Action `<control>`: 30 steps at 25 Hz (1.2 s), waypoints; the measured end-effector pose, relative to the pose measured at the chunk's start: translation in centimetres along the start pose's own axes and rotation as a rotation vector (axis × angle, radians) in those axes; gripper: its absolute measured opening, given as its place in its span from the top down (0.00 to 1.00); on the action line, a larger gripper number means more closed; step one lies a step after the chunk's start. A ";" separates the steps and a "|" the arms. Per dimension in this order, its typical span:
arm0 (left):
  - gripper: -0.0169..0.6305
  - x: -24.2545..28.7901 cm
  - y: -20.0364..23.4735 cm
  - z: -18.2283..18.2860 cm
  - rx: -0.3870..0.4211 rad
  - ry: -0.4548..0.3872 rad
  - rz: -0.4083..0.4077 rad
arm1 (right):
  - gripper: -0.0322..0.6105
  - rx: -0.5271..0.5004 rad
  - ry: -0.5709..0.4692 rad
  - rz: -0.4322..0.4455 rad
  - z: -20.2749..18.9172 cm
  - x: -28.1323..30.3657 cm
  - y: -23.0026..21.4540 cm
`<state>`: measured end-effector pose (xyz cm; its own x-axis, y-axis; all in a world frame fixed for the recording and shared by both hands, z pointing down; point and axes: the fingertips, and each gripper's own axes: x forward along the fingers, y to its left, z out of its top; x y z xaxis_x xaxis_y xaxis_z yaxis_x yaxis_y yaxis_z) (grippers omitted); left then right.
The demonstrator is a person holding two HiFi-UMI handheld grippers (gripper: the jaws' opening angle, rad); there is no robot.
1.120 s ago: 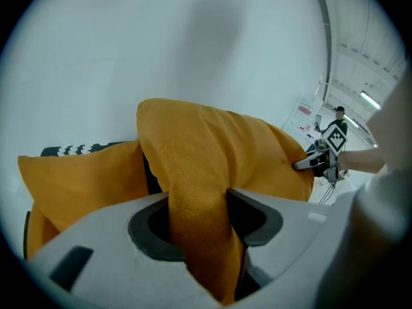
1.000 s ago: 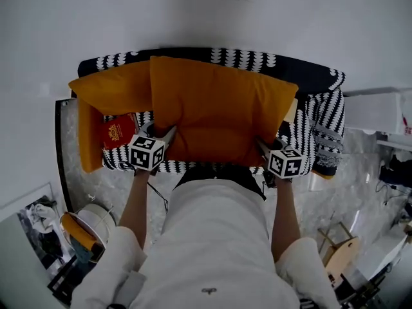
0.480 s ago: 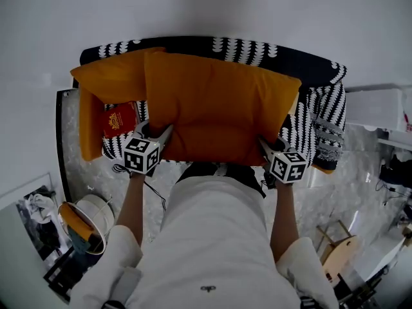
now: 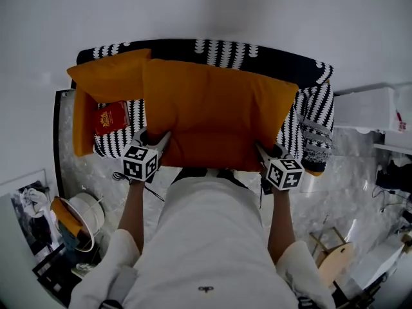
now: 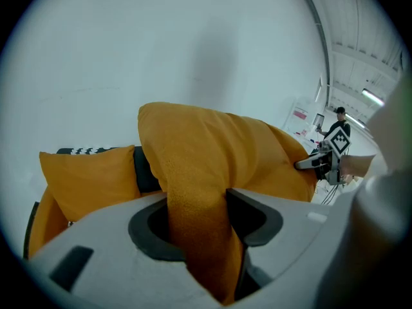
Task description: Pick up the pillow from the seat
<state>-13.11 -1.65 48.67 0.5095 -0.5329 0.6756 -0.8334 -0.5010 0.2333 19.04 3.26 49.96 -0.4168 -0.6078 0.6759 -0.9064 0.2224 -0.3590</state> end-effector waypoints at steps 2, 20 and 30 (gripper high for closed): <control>0.66 0.0 -2.2 0.0 -0.004 -0.010 0.002 | 0.71 -0.010 -0.018 -0.006 -0.1 -1.9 -1.3; 0.66 -2.1 -17.0 -3.1 -0.002 -0.045 0.068 | 0.71 -0.036 -0.071 0.038 -5.2 -13.2 -8.5; 0.66 -4.8 -18.7 -3.2 0.002 -0.086 0.103 | 0.72 -0.059 -0.110 0.076 -5.3 -15.5 -7.6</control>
<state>-0.67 12.44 43.32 0.4380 -0.6378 0.6335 -0.8817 -0.4423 0.1643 32.03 15.02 45.67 -0.4778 -0.6666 0.5722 -0.8761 0.3137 -0.3661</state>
